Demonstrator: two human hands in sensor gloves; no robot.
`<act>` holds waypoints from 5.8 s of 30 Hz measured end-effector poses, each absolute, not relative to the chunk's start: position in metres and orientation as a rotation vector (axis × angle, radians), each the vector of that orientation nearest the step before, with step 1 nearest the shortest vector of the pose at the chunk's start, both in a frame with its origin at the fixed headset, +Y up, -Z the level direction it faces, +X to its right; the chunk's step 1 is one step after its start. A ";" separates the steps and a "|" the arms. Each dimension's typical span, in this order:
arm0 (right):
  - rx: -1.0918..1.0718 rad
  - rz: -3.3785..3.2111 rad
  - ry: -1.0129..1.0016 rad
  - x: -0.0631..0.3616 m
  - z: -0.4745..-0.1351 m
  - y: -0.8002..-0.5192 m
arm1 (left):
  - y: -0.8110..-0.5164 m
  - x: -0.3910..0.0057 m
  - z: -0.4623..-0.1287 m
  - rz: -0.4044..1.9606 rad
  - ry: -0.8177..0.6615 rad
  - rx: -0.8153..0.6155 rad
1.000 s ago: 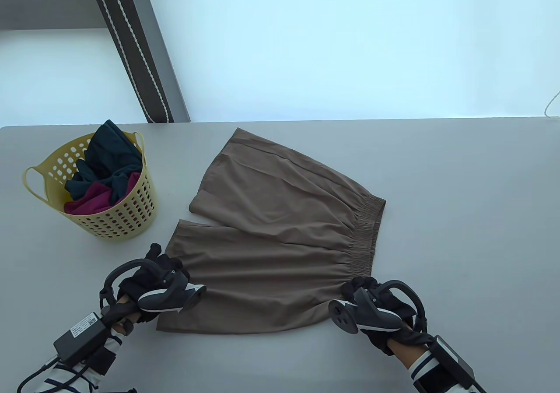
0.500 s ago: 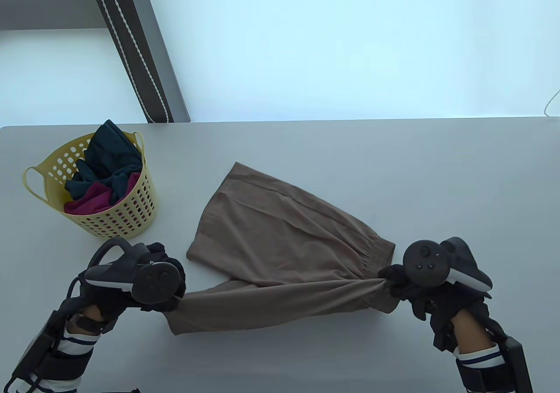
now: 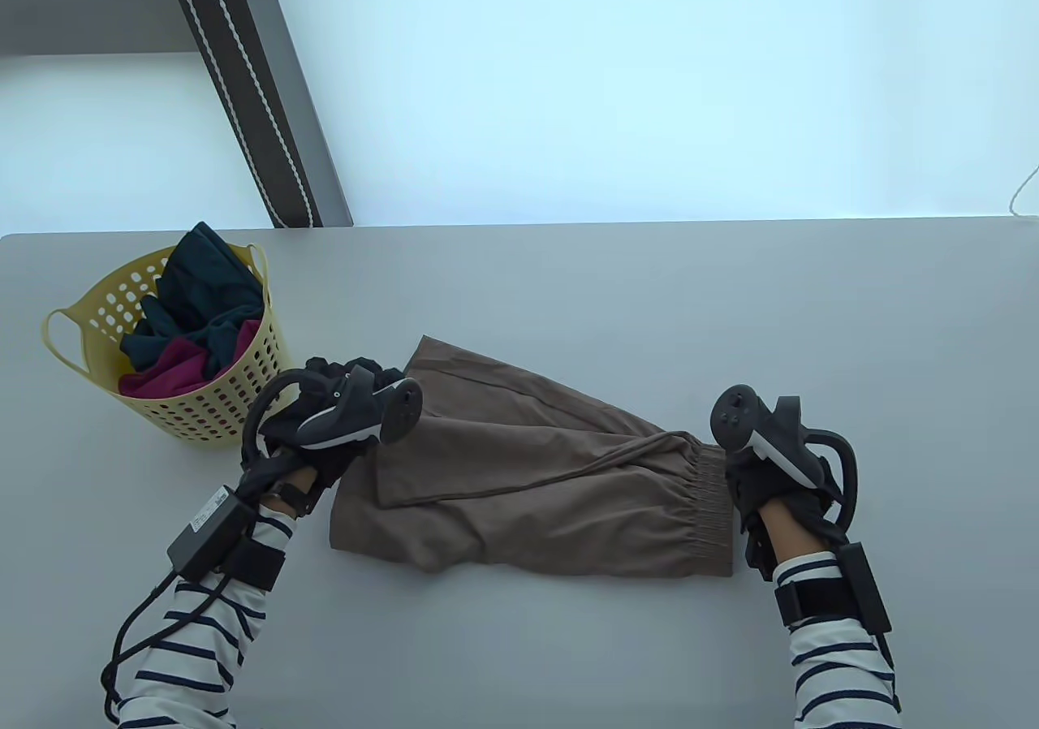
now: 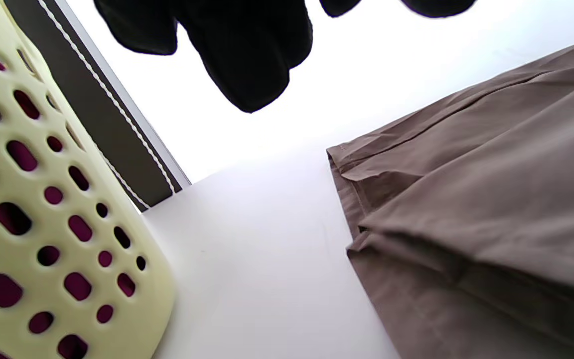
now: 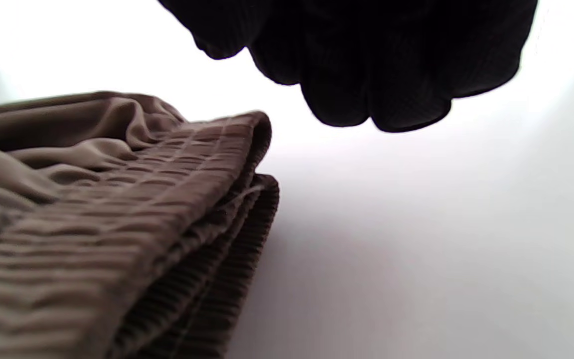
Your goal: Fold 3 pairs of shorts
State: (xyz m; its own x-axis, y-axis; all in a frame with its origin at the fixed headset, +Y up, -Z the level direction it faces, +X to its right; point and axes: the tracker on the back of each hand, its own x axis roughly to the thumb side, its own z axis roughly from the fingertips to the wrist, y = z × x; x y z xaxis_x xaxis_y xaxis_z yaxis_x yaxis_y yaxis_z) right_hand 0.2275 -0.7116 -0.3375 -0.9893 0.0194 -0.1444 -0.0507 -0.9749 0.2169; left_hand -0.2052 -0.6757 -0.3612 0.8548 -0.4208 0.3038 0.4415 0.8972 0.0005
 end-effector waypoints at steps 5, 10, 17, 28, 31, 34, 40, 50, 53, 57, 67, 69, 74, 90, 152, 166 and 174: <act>-0.091 3.047 0.273 0.224 -0.310 -0.690 | -0.659 -0.216 -0.316 -0.402 -0.425 0.049; 0.091 2.949 0.565 0.213 -0.289 -0.703 | -0.652 -0.225 -0.253 -0.308 -0.596 0.010; -0.070 3.022 1.055 0.207 -0.304 -0.753 | -0.687 -0.229 -0.211 -0.451 -0.649 -0.100; -0.204 3.264 0.665 0.183 -0.304 -0.757 | -0.725 -0.236 -0.219 -0.564 -0.586 -0.163; -0.216 3.270 0.587 0.178 -0.303 -0.756 | -0.726 -0.237 -0.220 -0.567 -0.578 -0.164; -0.291 3.162 0.542 0.186 -0.306 -0.755 | -0.725 -0.236 -0.220 -0.568 -0.574 -0.161; -0.485 2.737 0.355 0.221 -0.308 -0.756 | -0.723 -0.234 -0.216 -0.579 -0.591 -0.136; -0.414 2.905 -0.337 0.207 -0.319 -0.638 | -0.711 -0.229 -0.213 -0.581 -0.606 -0.073; -0.260 2.996 -0.487 0.160 -0.322 -0.604 | -0.713 -0.229 -0.211 -0.588 -0.616 -0.076; 0.057 3.033 -0.483 0.076 -0.320 -0.599 | -0.716 -0.231 -0.209 -0.600 -0.620 -0.093; 0.942 2.745 1.083 -0.051 -0.279 -0.783 | -0.723 -0.231 -0.207 -0.624 -0.648 -0.142; 0.987 2.742 1.046 -0.045 -0.283 -0.768 | -0.724 -0.231 -0.207 -0.623 -0.651 -0.142; 0.799 2.712 0.348 -0.005 -0.303 -0.711 | -0.722 -0.230 -0.207 -0.621 -0.659 -0.155; -0.333 2.574 0.679 0.112 -0.397 -0.771 | -0.733 -0.233 -0.217 -0.629 -0.650 -0.207; 0.623 3.144 0.491 0.166 -0.250 -0.733 | -0.739 -0.242 -0.229 -0.659 -0.608 -0.264; 0.635 3.028 0.266 0.160 -0.251 -0.704 | -0.612 -0.301 -0.271 -0.465 -0.187 0.264; 0.642 3.036 0.252 0.160 -0.251 -0.704 | -0.569 -0.352 -0.395 -0.380 0.088 -0.181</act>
